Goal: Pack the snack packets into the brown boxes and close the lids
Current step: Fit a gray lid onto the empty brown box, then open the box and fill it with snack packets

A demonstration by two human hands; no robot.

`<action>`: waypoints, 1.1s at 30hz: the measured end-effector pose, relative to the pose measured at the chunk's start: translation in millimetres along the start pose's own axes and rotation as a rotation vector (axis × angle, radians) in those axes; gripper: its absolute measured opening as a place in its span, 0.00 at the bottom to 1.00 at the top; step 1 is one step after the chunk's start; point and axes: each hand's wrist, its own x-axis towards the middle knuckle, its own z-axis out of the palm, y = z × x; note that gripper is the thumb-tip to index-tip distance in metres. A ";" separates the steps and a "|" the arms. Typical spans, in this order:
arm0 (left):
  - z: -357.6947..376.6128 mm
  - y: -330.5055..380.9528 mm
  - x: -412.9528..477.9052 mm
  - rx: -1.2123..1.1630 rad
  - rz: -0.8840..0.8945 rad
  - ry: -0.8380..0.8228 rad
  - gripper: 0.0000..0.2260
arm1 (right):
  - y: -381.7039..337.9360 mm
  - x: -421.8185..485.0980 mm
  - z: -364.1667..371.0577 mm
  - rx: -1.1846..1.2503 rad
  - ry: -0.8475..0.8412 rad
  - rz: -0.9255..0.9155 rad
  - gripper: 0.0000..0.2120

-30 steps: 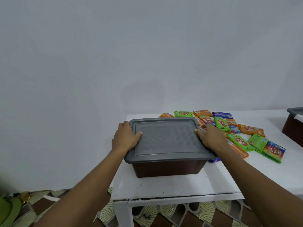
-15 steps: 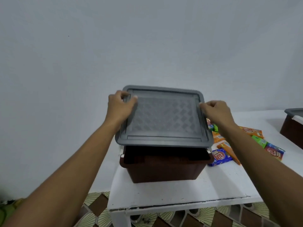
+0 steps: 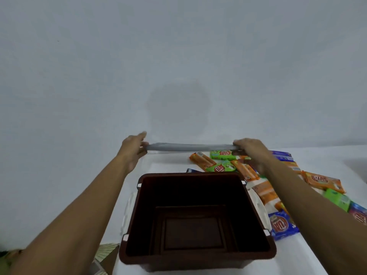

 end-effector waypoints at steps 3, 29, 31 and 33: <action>-5.4 -22.4 10.7 0.205 -0.133 -0.143 0.20 | 30.3 22.8 2.4 -0.201 -0.021 0.065 0.05; 30.3 -42.2 -104.9 1.346 0.713 -0.468 0.16 | 58.0 -95.3 -7.2 -0.607 0.009 -0.458 0.13; 38.1 -43.2 -114.5 1.321 0.750 -0.487 0.18 | 64.7 -107.4 -22.8 -0.631 0.050 -0.435 0.12; 51.9 -42.8 -123.4 1.255 0.786 -0.532 0.18 | 73.6 -116.2 -44.9 -0.685 0.077 -0.375 0.12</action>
